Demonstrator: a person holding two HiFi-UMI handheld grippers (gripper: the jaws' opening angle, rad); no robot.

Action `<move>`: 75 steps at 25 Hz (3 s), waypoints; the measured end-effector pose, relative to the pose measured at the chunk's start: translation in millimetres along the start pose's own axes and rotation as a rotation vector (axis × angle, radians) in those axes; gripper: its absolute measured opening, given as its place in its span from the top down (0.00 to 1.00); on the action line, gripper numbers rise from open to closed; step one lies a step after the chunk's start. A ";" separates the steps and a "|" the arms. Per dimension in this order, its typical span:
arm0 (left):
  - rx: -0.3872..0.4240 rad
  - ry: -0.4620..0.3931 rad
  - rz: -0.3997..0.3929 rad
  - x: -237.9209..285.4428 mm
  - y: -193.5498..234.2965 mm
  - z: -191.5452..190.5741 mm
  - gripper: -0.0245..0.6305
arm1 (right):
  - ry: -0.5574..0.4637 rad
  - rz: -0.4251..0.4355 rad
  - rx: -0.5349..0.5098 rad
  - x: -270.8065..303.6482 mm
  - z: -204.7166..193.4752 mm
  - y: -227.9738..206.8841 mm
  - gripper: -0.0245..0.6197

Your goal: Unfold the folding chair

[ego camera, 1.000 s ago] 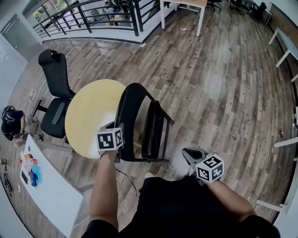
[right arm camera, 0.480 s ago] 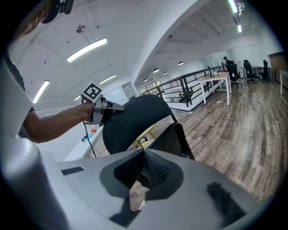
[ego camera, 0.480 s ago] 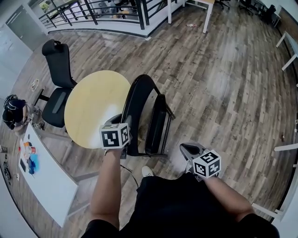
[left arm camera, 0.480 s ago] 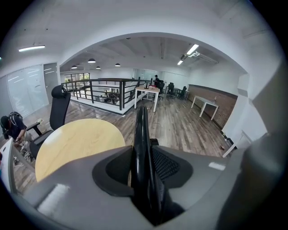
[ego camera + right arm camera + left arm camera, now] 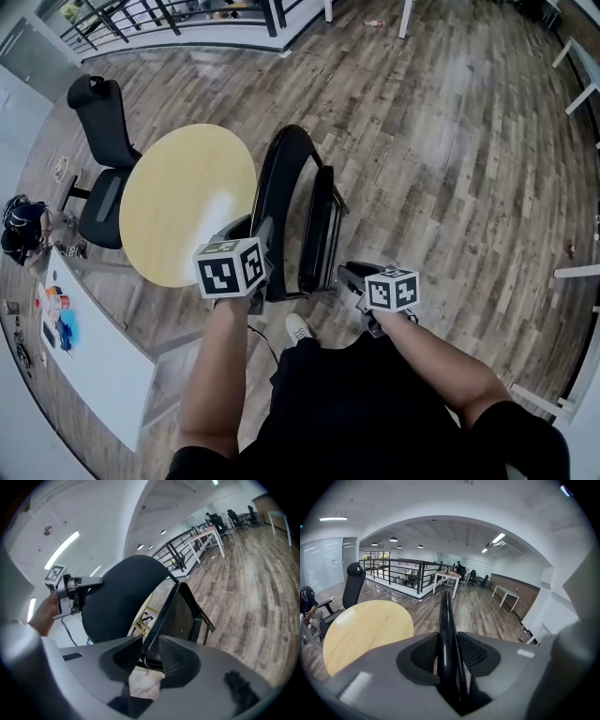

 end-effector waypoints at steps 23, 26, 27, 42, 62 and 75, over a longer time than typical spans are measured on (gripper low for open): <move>-0.261 -0.020 -0.266 17.0 -59.6 -10.0 0.78 | 0.174 -0.226 0.110 86.7 -29.3 -19.9 0.62; -0.274 -0.016 -0.289 19.4 -63.9 -11.0 0.78 | 0.197 -0.244 0.091 90.6 -30.8 -20.5 0.61; -0.273 -0.014 -0.291 19.6 -65.2 -11.7 0.78 | 0.206 -0.249 0.085 91.2 -31.8 -21.7 0.61; -0.286 -0.013 -0.296 18.2 -53.9 -10.5 0.78 | 0.228 -0.188 0.132 85.0 -36.5 -36.7 0.63; -0.279 -0.005 -0.319 21.1 -49.0 -13.9 0.78 | 0.180 -0.119 0.154 57.7 -45.5 -65.1 0.63; -0.212 -0.016 -0.209 21.4 -22.6 -20.2 0.78 | 0.171 -0.118 0.215 36.2 -57.7 -96.4 0.63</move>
Point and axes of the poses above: the fingertips, and each gripper's own axes: x forward along the fingers, y to its left, z out of its top, the point moved 9 cm from there along -x, backward along the fingers, and after that the axes turned 7 degrees about -y, right-handed, at the moved point
